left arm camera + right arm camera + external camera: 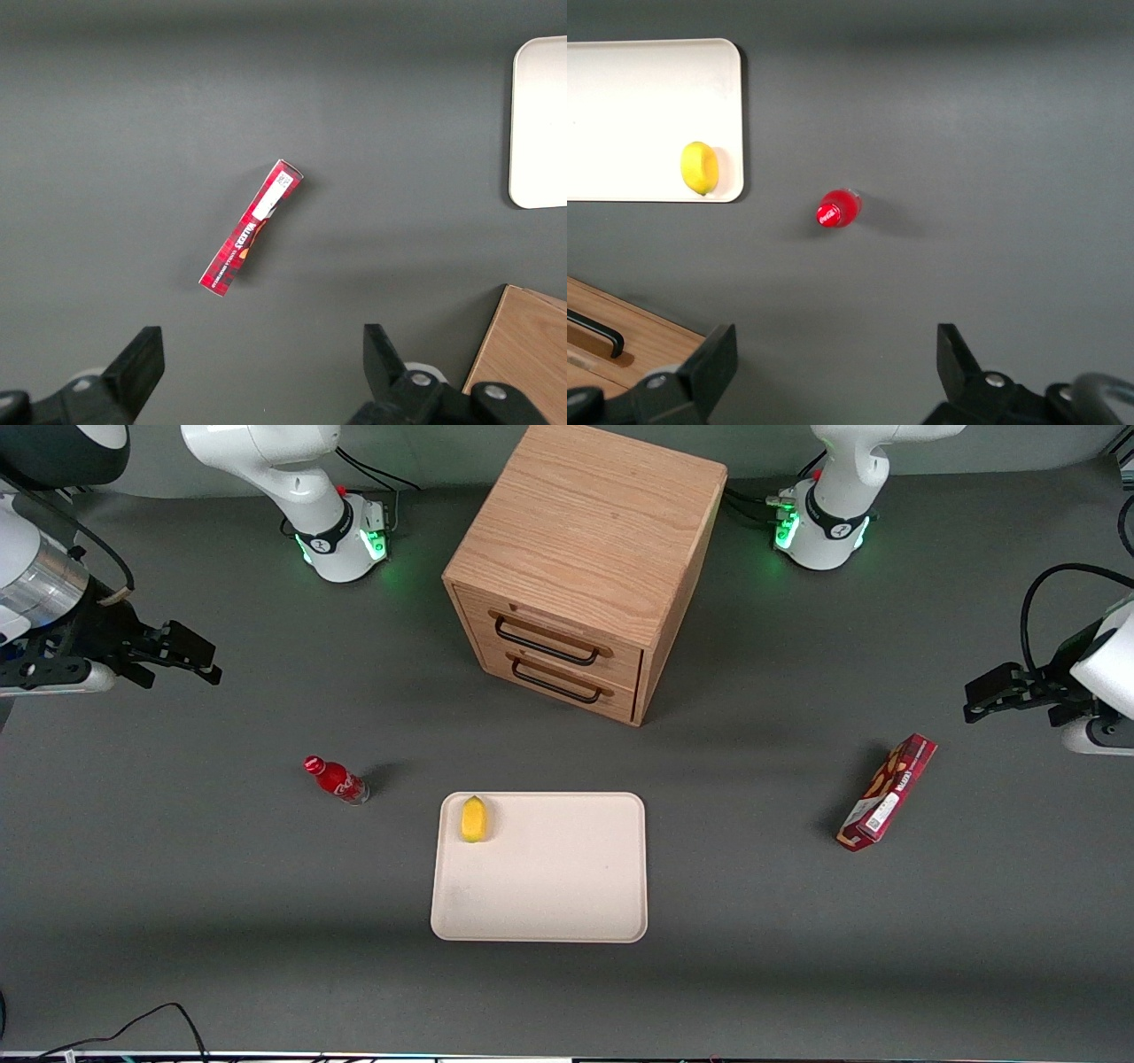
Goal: Place coke bottle on tray
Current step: 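Reach the right gripper down to the red Coca-Cola bottle and grasp it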
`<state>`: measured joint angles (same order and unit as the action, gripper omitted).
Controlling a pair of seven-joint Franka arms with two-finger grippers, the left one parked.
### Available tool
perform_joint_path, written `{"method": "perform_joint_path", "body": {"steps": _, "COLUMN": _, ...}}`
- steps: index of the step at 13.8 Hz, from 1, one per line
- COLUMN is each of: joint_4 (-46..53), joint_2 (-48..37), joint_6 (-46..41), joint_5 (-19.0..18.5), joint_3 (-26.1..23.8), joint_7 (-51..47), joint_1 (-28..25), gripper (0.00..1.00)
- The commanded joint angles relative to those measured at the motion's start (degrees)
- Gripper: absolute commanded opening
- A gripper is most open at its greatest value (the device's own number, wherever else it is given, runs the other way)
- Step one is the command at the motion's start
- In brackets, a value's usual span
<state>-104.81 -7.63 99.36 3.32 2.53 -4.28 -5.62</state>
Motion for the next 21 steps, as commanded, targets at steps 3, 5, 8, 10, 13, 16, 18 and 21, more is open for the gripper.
{"method": "perform_joint_path", "body": {"steps": 3, "joint_4": 3.99, "joint_2": 3.76, "joint_6": -1.37, "joint_5": 1.7, "joint_3": -0.42, "joint_7": 1.12, "joint_1": 0.26, "gripper": 1.0}}
{"method": "perform_joint_path", "body": {"steps": 5, "joint_4": 3.65, "joint_2": 4.99, "joint_6": -1.45, "joint_5": 1.25, "joint_3": -0.95, "joint_7": -1.68, "joint_1": -0.09, "gripper": 1.0}}
{"method": "perform_joint_path", "body": {"steps": 8, "joint_4": 0.66, "joint_2": 8.06, "joint_6": 2.48, "joint_5": -0.76, "joint_3": -3.4, "joint_7": -2.58, "joint_1": -0.09, "gripper": 1.0}}
{"method": "perform_joint_path", "body": {"steps": 10, "joint_4": -5.46, "joint_2": 9.3, "joint_6": 12.12, "joint_5": -0.77, "joint_3": -4.63, "joint_7": -2.58, "joint_1": -0.18, "gripper": 1.0}}
{"method": "perform_joint_path", "body": {"steps": 13, "joint_4": -18.11, "joint_2": 9.57, "joint_6": 29.69, "joint_5": -1.03, "joint_3": -5.43, "joint_7": -2.49, "joint_1": -0.18, "gripper": 1.0}}
{"method": "perform_joint_path", "body": {"steps": 16, "joint_4": -23.95, "joint_2": 10.35, "joint_6": 37.91, "joint_5": -1.03, "joint_3": -5.43, "joint_7": -2.49, "joint_1": -0.09, "gripper": 1.0}}
{"method": "perform_joint_path", "body": {"steps": 18, "joint_4": -24.39, "joint_2": 11.23, "joint_6": 38.53, "joint_5": -1.12, "joint_3": -5.43, "joint_7": -2.49, "joint_1": 0.08, "gripper": 1.0}}
{"method": "perform_joint_path", "body": {"steps": 21, "joint_4": -25.62, "joint_2": 12.2, "joint_6": 41.34, "joint_5": -1.12, "joint_3": -5.43, "joint_7": -2.23, "joint_1": 0.08, "gripper": 0.95}}
